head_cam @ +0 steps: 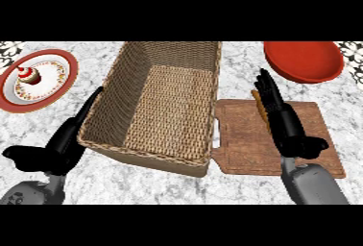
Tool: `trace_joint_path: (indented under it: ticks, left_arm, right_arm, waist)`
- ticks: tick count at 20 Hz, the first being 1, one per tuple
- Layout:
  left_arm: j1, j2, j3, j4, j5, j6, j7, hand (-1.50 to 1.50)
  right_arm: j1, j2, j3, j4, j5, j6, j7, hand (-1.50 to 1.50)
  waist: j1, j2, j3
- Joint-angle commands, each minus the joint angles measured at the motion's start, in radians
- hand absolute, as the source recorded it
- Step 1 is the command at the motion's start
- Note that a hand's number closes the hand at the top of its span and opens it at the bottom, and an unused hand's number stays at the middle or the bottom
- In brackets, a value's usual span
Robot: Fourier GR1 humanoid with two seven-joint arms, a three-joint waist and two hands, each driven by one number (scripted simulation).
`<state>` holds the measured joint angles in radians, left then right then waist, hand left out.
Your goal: Pick the croissant from the cutting board and place it in the basket
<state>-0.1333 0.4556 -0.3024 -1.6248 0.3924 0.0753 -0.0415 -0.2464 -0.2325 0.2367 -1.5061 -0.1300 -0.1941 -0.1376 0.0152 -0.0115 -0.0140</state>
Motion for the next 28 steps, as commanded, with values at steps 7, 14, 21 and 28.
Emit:
trace_joint_path:
  ticks: [7,14,21,28]
  left_arm:
    - [-0.03,0.101,0.094,0.039,-0.126,0.074,-0.025,0.0]
    - [-0.076,0.123,0.143,0.095,-0.205,0.067,0.003,0.0]
    - [-0.075,0.105,0.105,0.086,-0.244,0.106,0.018,0.0]
    - [-0.089,0.105,0.106,0.089,-0.245,0.085,-0.002,0.0]
  right_arm:
    - [-0.09,0.192,-0.262,0.03,-0.415,0.048,-0.038,1.5]
    - [-0.314,0.145,-0.047,-0.059,-0.364,0.137,0.284,-1.5]
    - [-0.486,-0.321,-0.111,0.022,-0.12,0.244,0.47,-1.5]
    - [-0.614,-0.607,0.022,0.106,-0.104,0.745,0.508,-1.5]
  waist:
    - [-0.063,0.022,0.067]
    - [-0.015,0.009,0.013]
    - [-0.023,0.009,0.009]
    - [0.015,0.022,0.011]
